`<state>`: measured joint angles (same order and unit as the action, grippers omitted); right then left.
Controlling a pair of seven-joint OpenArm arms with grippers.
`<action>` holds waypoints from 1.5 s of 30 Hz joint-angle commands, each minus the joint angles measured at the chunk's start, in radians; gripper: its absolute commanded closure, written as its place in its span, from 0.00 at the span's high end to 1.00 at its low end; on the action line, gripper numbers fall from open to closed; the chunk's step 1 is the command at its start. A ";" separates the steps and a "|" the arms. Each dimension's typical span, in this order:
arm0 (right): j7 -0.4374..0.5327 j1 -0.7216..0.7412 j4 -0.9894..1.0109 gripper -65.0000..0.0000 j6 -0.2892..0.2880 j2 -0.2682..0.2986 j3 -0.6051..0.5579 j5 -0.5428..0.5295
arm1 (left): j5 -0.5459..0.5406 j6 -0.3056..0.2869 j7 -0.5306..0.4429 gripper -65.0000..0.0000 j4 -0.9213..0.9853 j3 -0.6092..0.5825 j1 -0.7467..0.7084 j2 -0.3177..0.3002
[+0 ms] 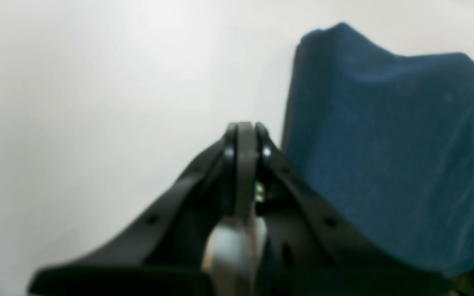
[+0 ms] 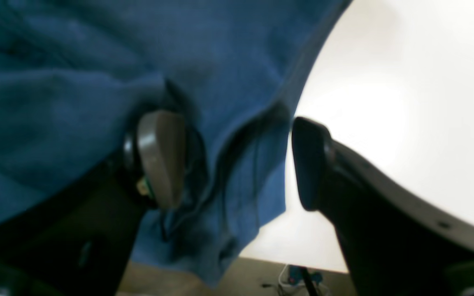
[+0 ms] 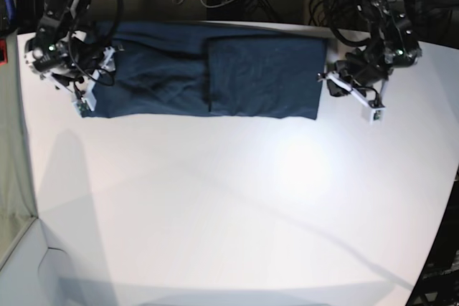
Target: Layout the t-shirt on the table in an organized manner, then fold the t-shirt properly
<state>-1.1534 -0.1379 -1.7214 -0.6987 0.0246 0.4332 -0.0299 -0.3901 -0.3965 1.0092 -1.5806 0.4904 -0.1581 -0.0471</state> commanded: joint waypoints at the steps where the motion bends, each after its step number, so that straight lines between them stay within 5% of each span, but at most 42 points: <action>1: -0.007 0.005 0.013 0.65 0.001 0.004 0.000 0.020 | -0.013 -0.008 -0.014 0.00 -0.016 0.003 0.005 -0.004; 17: 0.036 0.021 0.113 0.62 0.001 -0.013 0.002 0.015 | -0.013 -0.008 -0.016 0.00 -0.017 0.004 -0.007 -0.001; 21: 0.052 0.034 0.199 0.42 0.001 -0.013 0.002 -0.028 | -0.013 -0.008 -0.016 0.00 -0.017 0.004 -0.007 -0.001; 27: 0.060 0.034 0.235 0.00 0.001 -0.016 0.002 -0.049 | -0.013 -0.008 -0.016 0.00 -0.016 0.004 -0.004 0.002; 34: 0.054 0.030 0.195 0.00 0.001 -0.016 0.002 -0.083 | -0.014 -0.008 -0.017 0.00 0.042 0.004 0.024 0.005; 45: -0.095 0.025 -0.041 0.00 0.001 -0.018 -0.001 -0.419 | -0.014 -0.008 -0.017 0.00 0.096 0.003 0.028 0.006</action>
<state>-1.2629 -0.1257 -1.7428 -0.7013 0.0029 0.4351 -0.4244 -0.4355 -0.4076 0.9592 -1.4853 0.4942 -0.1246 -0.0383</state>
